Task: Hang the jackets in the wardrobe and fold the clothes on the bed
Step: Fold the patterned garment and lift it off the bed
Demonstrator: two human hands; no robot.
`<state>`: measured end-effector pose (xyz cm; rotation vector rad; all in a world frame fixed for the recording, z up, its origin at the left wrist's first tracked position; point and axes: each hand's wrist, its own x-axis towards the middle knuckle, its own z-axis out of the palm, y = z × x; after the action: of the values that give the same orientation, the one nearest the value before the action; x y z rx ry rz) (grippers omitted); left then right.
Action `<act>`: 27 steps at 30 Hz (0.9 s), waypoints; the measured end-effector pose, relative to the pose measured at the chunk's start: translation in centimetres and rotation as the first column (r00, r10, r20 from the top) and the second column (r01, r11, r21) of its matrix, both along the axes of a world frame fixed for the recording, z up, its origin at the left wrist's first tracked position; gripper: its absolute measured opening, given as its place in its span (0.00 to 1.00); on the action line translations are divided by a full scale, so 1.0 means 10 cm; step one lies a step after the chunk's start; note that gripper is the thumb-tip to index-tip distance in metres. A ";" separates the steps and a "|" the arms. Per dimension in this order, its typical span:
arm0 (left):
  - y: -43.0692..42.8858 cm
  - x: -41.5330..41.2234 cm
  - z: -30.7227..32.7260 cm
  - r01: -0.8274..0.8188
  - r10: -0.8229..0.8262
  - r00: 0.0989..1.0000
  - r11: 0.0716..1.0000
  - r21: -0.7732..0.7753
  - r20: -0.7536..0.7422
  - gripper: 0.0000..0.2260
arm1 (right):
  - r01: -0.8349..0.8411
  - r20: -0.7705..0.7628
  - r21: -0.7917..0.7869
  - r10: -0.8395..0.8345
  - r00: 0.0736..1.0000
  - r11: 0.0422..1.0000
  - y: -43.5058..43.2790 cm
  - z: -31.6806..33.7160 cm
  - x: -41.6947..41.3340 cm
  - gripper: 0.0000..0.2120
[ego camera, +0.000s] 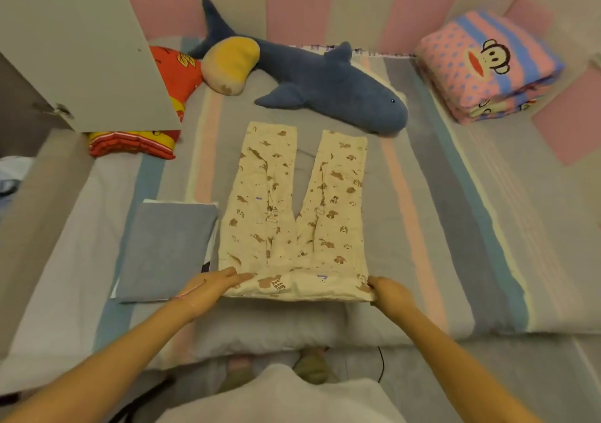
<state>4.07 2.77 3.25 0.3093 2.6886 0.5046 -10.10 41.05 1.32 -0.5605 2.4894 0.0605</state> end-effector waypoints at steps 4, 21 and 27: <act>-0.01 0.02 -0.04 0.130 -0.121 0.986 0.989 -0.076 0.116 0.11 | -0.063 0.018 0.011 0.063 0.998 0.998 0.04 -0.10 0.19 0.19; 0.09 0.30 -0.17 0.043 -0.115 0.974 0.942 -0.334 -0.197 0.32 | -0.251 -0.212 -0.047 0.236 0.948 0.967 0.25 -0.17 0.61 0.24; 0.18 0.22 -0.12 0.260 -0.186 0.962 0.846 -0.466 0.200 0.10 | -0.237 -0.093 -0.031 0.233 0.968 0.971 0.19 -0.17 0.56 0.11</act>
<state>6.31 4.62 2.07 0.4110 2.4799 -0.2218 -4.48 42.96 -0.43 -0.8869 2.5026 0.1277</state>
